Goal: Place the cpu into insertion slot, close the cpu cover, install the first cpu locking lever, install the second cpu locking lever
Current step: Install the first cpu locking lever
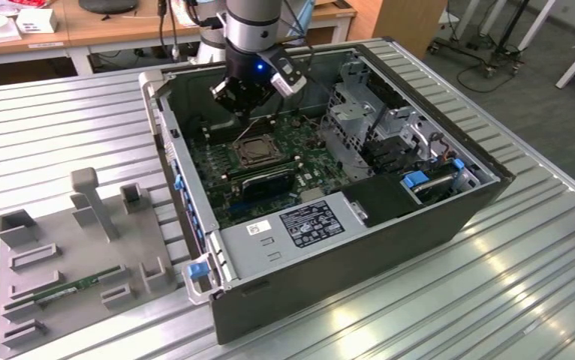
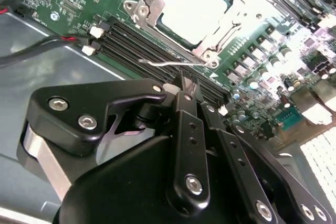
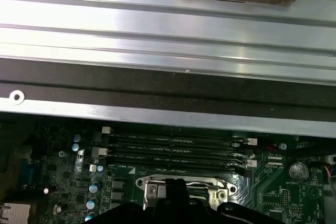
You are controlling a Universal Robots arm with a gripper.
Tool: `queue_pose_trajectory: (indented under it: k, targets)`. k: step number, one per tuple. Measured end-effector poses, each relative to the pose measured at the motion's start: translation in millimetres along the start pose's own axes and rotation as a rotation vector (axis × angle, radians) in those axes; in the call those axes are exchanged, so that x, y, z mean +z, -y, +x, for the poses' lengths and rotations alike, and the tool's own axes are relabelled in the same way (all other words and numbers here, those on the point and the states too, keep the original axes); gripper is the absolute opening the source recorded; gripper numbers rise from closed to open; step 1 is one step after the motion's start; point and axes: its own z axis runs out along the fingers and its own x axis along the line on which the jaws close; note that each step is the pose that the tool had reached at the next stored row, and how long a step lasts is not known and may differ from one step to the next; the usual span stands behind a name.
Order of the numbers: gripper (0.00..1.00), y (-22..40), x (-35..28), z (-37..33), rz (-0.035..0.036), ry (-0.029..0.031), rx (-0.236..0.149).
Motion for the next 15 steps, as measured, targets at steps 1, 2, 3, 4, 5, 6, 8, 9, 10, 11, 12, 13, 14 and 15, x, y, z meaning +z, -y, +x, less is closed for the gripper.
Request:
queue_pose_trajectory:
  k: [1, 2, 3, 4, 5, 6, 8, 9, 10, 11, 12, 13, 14, 15]
  targets:
    - [0.11, 0.1, 0.9, -0.2, 0.0002, -0.0001, 0.000]
    - [0.11, 0.3, 2.0, -0.3, 0.0002, -0.0001, 0.000]
    - [0.11, 0.5, 3.3, -0.4, 0.0002, -0.0001, 0.000]
    - [0.11, 0.7, 4.4, -0.5, 0.0002, -0.0001, 0.000]
    - [0.11, 0.8, 5.4, -0.6, 0.0002, -0.0001, 0.000]
    - [0.11, 1.0, 6.6, -0.7, 0.0002, -0.0001, 0.000]
    - [0.11, 0.9, 8.3, -0.8, 0.0002, -0.0001, 0.000]
    - [0.11, 0.5, 8.9, -0.8, 0.0000, -0.0002, 0.000]
    - [0.11, -0.1, 9.5, -0.8, -0.0002, -0.0002, 0.000]
    - [0.11, -0.7, 10.1, -0.9, -0.0004, 0.0000, 0.000]
    - [0.11, -1.2, 10.8, -1.1, -0.0005, 0.0000, 0.000]
    - [0.11, -1.9, 11.6, -1.3, -0.0006, 0.0000, 0.000]
    - [0.11, -2.9, 12.3, -1.5, -0.0006, 0.0000, 0.000]
    - [0.11, -4.1, 13.0, -1.6, -0.0005, -0.0001, 0.000]
